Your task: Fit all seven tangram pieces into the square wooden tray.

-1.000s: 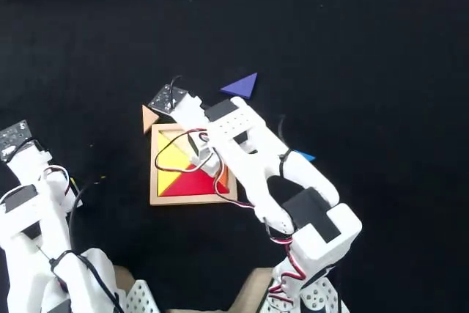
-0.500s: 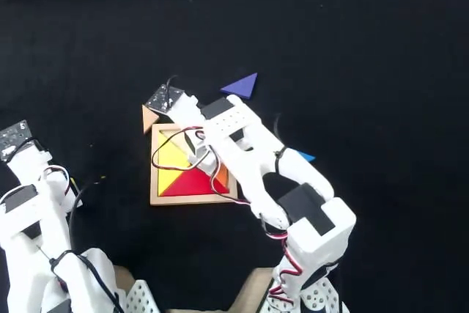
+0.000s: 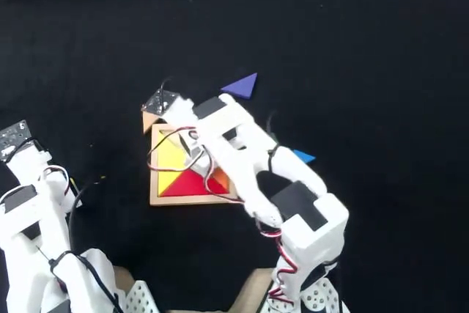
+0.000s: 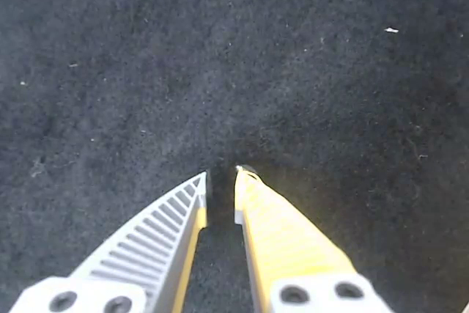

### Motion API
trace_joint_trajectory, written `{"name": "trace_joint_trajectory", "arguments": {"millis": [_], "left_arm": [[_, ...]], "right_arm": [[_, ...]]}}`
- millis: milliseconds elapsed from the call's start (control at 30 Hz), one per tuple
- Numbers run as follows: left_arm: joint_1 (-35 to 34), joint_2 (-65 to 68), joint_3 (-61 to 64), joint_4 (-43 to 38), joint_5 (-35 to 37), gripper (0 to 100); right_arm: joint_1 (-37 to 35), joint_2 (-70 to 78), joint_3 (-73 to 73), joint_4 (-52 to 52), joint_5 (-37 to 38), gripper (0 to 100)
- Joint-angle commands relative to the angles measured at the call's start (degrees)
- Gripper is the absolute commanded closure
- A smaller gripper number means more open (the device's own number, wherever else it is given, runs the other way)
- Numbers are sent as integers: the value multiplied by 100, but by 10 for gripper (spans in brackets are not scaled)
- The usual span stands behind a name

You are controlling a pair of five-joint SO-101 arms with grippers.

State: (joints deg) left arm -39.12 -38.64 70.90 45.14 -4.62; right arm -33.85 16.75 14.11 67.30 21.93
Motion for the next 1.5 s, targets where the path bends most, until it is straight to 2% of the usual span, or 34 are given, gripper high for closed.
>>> {"name": "trace_joint_trajectory", "arguments": {"millis": [0, 167, 433, 633, 767, 900, 1033, 1233, 1467], "left_arm": [[-31, -105, -22, -62, -26, 920], [-40, -105, -22, -62, -26, 920], [-40, -105, -22, -62, -26, 920], [-40, -105, -22, -70, -26, 920], [-40, -105, -22, -70, -26, 920], [-40, -105, -22, -70, -26, 920], [-22, -114, -22, -70, -26, 920], [57, -105, -13, -70, -35, 922], [57, -105, -13, -70, -35, 922]], "right_arm": [[-149, -22, -119, 105, -70, 787], [62, 22, -119, 97, -62, 792], [237, -4, -119, 79, -62, 975], [404, -602, -479, 571, -26, 984], [993, -1560, -629, 923, -18, 984], [1996, -1965, -523, 730, -18, 984], [2857, -1604, -541, 167, -79, 984], [3279, -400, -910, -466, -695, 986], [3393, 936, -2519, 237, -791, 982]]}}
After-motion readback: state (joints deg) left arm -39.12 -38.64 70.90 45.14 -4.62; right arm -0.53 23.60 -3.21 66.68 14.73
